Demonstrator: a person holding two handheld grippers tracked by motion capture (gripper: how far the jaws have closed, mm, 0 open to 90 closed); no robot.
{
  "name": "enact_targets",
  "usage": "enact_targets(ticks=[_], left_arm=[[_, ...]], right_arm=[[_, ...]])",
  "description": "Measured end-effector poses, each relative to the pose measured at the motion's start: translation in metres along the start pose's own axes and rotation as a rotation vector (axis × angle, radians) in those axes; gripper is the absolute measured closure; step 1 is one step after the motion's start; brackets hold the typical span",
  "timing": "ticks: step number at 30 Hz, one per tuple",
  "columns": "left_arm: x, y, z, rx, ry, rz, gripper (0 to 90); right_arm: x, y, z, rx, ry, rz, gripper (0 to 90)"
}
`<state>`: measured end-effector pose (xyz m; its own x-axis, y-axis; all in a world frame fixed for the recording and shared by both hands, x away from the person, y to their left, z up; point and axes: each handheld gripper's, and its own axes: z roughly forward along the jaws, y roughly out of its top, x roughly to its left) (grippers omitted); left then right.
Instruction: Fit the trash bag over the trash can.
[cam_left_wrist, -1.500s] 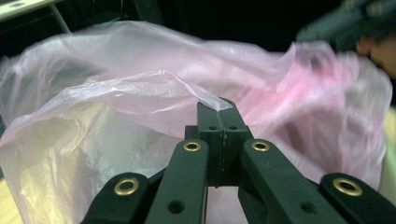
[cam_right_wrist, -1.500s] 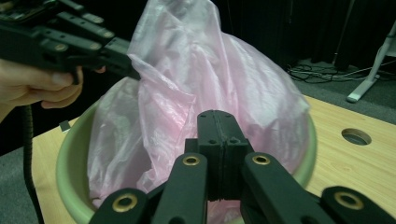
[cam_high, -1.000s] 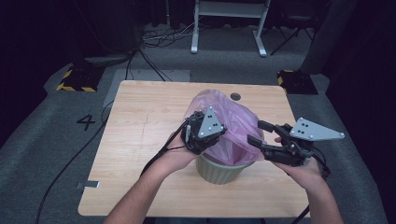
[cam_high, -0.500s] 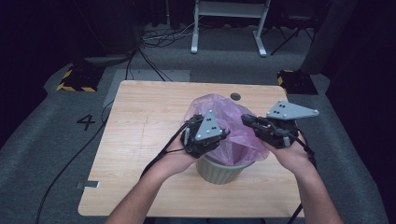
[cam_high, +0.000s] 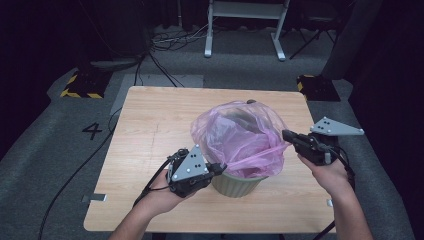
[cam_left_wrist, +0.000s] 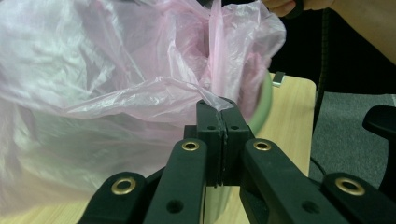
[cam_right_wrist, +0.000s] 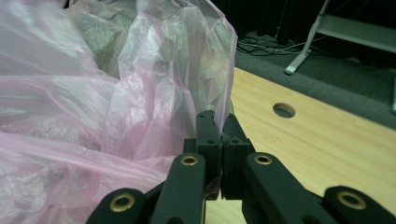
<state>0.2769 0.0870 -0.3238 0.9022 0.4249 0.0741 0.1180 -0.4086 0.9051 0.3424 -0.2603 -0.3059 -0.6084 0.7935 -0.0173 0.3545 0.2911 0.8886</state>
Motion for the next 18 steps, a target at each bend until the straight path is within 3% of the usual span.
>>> enact_targets(ticks=[1, 4, 8, 13, 18], left_arm=[[-0.005, -0.003, 0.000, 0.001, -0.007, -0.001, 89.0], [-0.009, -0.007, 0.001, 0.006, -0.020, 0.012, 88.9], [-0.008, -0.010, 0.002, 0.004, -0.029, -0.005, 88.5], [-0.005, -0.014, 0.000, -0.006, -0.025, -0.026, 88.0], [0.002, -0.013, -0.005, -0.025, -0.036, -0.065, 70.8]], right_arm=[[-0.002, -0.010, -0.006, -0.010, 0.003, 0.031, 88.9], [0.000, -0.019, -0.014, -0.032, 0.025, 0.054, 88.9], [0.005, -0.035, -0.027, -0.052, 0.032, 0.066, 88.9], [0.002, -0.044, -0.028, -0.056, 0.035, 0.087, 88.9], [0.002, -0.047, -0.028, -0.082, 0.055, 0.103, 89.0]])
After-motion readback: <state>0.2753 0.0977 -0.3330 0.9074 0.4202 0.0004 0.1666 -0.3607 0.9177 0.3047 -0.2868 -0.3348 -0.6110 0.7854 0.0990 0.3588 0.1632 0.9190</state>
